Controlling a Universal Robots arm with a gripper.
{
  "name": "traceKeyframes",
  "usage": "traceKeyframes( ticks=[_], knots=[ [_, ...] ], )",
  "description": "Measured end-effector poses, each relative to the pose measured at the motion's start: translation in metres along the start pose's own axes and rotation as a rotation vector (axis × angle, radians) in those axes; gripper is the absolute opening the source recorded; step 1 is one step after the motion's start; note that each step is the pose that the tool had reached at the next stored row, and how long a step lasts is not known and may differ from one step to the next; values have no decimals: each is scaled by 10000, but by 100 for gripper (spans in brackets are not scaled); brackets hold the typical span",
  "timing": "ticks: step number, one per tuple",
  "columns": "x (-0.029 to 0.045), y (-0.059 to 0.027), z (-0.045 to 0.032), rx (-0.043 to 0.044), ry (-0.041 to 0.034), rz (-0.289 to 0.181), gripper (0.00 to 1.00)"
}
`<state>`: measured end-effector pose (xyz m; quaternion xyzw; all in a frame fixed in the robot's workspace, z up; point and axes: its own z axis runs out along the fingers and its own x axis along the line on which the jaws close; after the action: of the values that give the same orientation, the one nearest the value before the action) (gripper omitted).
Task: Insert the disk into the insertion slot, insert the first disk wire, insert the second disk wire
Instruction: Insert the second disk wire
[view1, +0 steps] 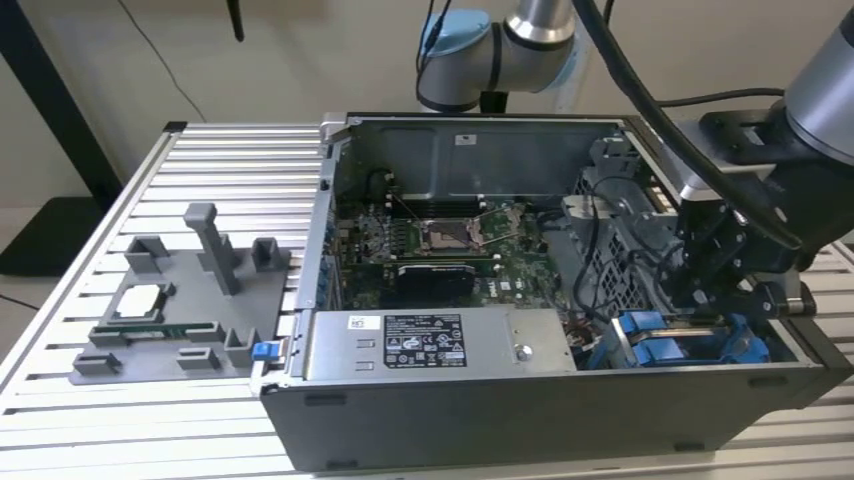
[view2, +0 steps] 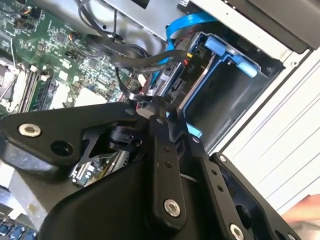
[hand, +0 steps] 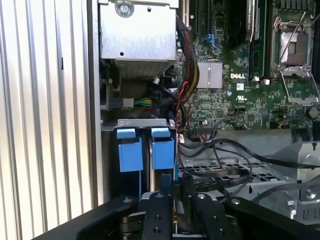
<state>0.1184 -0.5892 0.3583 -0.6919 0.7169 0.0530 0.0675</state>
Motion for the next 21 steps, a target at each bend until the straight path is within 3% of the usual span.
traceKeyframes(
  ticks=[1,2,4,6,7,9,17,18,21],
  knots=[
    [-1,0,1,-2,-88,2,100],
    [-2,0,0,-7,-242,6,100],
    [-2,1,4,-17,-618,15,100],
    [-2,0,6,-26,-948,21,100],
    [-2,0,6,-28,-1023,23,100],
    [-2,-1,5,-30,-1064,24,100],
    [-8,-64,-35,-31,-1064,25,100],
    [-8,-64,-35,-30,-1066,25,0],
    [-8,-65,-36,-31,-1064,24,0]
  ],
)
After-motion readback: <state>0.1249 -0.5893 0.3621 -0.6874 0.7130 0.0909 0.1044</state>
